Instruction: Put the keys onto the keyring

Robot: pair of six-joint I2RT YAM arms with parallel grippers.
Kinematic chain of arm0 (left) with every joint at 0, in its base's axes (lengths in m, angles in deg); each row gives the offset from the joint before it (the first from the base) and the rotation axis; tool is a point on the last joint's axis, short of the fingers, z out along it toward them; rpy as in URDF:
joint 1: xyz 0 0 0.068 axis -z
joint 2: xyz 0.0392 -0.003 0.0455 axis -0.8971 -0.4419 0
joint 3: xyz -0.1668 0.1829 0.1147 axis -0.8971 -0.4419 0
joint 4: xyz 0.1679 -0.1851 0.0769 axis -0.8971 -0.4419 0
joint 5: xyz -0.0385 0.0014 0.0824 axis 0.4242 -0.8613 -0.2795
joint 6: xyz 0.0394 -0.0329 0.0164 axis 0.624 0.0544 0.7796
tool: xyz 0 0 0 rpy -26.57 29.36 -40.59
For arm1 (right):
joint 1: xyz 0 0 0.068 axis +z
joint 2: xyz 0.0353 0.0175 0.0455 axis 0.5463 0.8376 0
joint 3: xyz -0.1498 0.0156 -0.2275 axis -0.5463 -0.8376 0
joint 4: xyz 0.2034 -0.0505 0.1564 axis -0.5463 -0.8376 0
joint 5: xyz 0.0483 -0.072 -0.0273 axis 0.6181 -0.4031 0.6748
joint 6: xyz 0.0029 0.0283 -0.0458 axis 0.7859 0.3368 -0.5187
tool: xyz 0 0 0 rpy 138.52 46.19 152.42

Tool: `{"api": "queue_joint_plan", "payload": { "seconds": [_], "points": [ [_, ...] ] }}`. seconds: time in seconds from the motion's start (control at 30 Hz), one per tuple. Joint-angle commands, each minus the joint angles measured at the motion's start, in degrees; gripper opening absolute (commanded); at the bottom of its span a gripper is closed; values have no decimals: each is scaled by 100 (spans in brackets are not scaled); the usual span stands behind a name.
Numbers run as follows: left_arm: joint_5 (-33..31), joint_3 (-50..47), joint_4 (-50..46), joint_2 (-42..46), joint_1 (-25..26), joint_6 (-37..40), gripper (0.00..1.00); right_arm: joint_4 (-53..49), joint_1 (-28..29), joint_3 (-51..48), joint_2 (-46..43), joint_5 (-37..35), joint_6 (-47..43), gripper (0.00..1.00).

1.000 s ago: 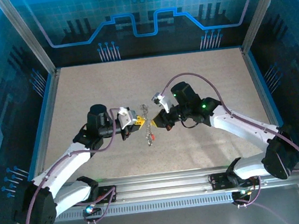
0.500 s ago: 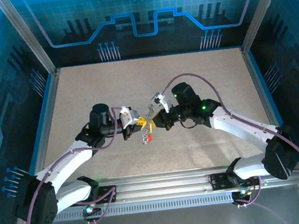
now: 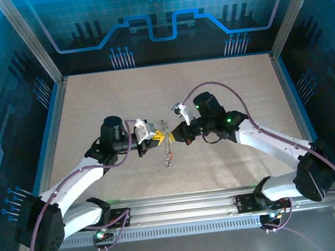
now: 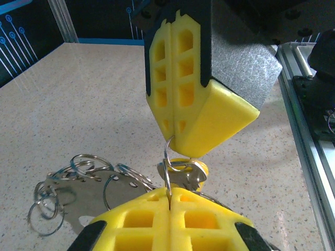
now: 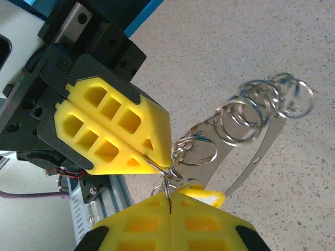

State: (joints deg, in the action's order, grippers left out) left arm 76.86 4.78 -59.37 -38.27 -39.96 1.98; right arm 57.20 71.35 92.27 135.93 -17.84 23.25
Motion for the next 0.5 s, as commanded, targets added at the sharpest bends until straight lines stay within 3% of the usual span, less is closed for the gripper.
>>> {"api": "queue_joint_plan", "payload": {
  "seconds": [0.0,0.47],
  "points": [
    [201,34,314,30,72,-38,0,4,-112,113,148,-85,151,0],
    [131,-51,696,-6,124,-255,0,-39,-175,175,367,-181,715,0]
  ]
}}
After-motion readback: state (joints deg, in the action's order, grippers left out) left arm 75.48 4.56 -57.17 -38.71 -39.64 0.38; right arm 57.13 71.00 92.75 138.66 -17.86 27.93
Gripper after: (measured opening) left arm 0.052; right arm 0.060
